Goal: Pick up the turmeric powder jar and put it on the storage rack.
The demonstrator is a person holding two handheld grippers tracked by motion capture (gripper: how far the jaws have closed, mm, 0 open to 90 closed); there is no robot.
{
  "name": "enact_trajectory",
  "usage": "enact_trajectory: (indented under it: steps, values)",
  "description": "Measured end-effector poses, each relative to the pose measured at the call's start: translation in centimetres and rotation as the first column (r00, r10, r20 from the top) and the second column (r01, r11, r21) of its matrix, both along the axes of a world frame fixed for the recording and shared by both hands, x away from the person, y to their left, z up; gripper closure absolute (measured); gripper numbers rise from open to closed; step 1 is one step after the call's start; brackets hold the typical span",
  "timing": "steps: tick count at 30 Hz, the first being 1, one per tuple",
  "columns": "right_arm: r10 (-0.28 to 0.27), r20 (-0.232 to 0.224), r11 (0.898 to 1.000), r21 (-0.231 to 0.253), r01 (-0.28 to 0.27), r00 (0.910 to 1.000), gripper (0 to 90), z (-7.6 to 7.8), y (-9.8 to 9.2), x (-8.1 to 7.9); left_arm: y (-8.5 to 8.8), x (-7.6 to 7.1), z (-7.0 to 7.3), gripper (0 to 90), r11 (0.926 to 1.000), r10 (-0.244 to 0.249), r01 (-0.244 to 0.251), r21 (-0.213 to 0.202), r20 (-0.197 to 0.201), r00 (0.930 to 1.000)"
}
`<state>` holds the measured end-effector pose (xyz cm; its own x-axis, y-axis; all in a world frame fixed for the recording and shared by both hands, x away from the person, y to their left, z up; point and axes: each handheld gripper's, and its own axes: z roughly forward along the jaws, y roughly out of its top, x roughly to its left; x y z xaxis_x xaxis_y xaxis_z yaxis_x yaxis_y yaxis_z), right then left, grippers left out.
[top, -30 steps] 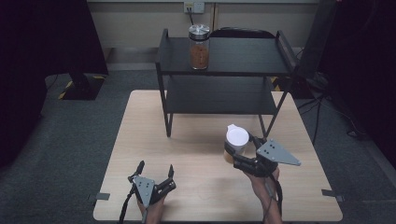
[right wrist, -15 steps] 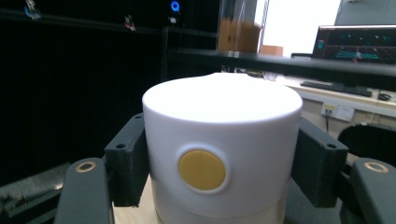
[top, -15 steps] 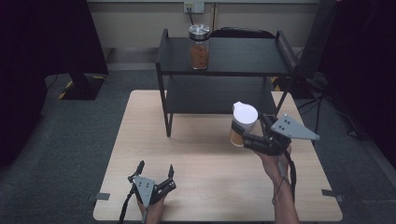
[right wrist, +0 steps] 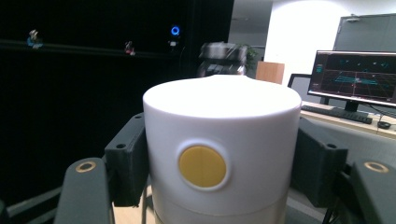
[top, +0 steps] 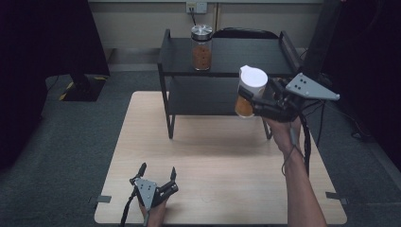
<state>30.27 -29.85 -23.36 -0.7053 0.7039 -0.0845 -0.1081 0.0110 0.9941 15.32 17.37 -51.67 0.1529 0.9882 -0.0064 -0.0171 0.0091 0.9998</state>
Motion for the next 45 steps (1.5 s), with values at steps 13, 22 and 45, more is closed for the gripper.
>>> enact_trajectory:
  steps: [13,22,45]
  values:
    - [-0.182,-0.013,0.982,0.052,0.183,0.9832,30.0,4.7,4.0,3.2,0.1,0.0,0.0,0.1,1.0,-0.004,0.004,-0.001,-0.001,1.0]
    - [-0.31,-0.029,0.949,0.051,0.311,0.9504,29.9,6.0,7.5,6.1,0.1,0.0,0.0,0.2,1.0,-0.004,0.004,0.002,-0.001,1.0]
    - [-0.367,-0.123,0.929,0.012,0.371,0.9222,11.3,5.7,9.0,8.0,0.1,0.0,0.0,0.1,1.0,-0.006,0.006,0.002,0.0,1.0]
